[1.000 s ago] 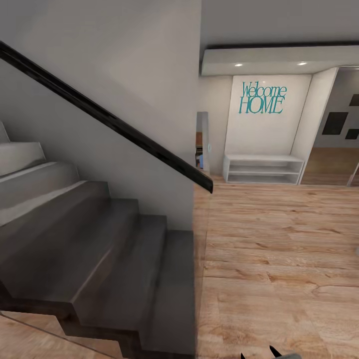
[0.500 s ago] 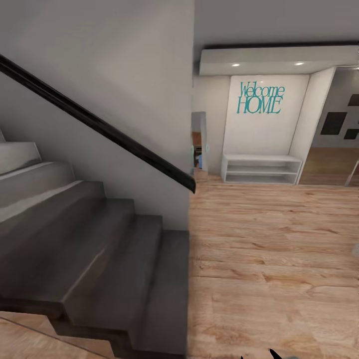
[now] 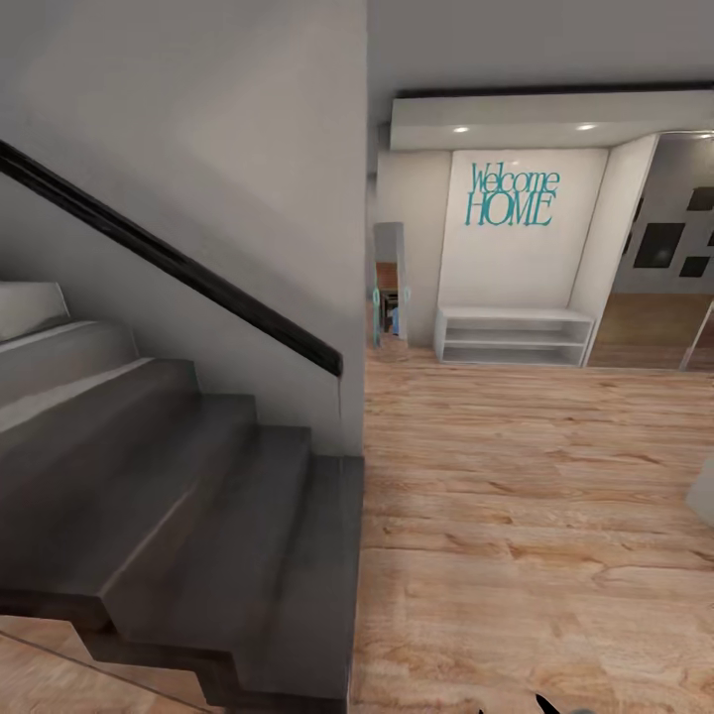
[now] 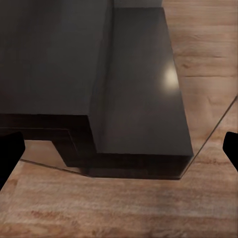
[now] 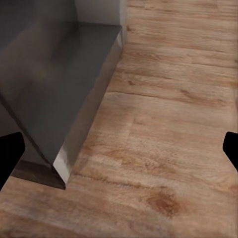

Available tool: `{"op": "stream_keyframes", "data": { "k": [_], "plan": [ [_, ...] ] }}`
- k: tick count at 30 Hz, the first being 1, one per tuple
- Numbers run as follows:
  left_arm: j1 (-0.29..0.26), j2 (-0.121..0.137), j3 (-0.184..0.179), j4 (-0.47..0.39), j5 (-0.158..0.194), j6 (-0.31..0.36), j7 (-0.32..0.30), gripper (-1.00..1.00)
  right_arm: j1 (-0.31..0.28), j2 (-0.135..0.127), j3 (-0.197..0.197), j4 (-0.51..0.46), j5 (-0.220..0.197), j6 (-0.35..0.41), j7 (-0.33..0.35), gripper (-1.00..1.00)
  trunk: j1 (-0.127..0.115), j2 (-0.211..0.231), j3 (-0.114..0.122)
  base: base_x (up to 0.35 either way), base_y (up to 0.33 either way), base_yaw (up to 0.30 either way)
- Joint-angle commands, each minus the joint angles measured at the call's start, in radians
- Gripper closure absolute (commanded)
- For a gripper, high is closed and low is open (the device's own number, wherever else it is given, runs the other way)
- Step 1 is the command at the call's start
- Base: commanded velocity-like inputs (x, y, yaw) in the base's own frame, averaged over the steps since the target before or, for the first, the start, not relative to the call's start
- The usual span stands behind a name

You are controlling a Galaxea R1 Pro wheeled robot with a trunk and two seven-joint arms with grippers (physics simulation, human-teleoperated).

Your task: Put the three can of soda from the living room inside the tash can in the kitchen.

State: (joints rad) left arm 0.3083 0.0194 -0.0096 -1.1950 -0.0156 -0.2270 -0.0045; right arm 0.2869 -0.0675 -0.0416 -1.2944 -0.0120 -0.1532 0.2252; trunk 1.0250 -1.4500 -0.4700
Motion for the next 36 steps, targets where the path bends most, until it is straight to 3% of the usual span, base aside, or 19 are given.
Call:
{"op": "stream_keyframes", "data": {
  "k": [1,24,35,36],
  "plan": [
    [0.0,0.0,0.0,0.0,0.0,0.0,0.0,-1.0,0.0,0.0,0.0,0.0,0.0,0.0,0.0,-1.0,0.0,0.0,0.0,-0.008,-0.03,0.0],
    [0.0,-0.001,-0.001,0.018,0.003,0.0,0.001,-1.0,0.0,0.001,0.003,0.019,0.0,0.0,-0.005,-1.0,0.0,0.0,0.0,-0.001,-0.004,-0.002],
    [0.0,-0.001,0.0,0.018,0.003,0.0,0.001,-1.0,-0.003,0.002,0.003,0.019,-0.001,0.001,-0.007,-1.0,0.0,0.0,0.01,0.0,0.0,-0.148],
    [0.0,-0.001,-0.001,0.018,0.003,0.0,0.001,-1.0,-0.017,0.011,0.002,0.019,-0.007,0.006,-0.009,-1.0,0.0,0.0,0.011,0.0,0.0,-0.208]
  ]
}}
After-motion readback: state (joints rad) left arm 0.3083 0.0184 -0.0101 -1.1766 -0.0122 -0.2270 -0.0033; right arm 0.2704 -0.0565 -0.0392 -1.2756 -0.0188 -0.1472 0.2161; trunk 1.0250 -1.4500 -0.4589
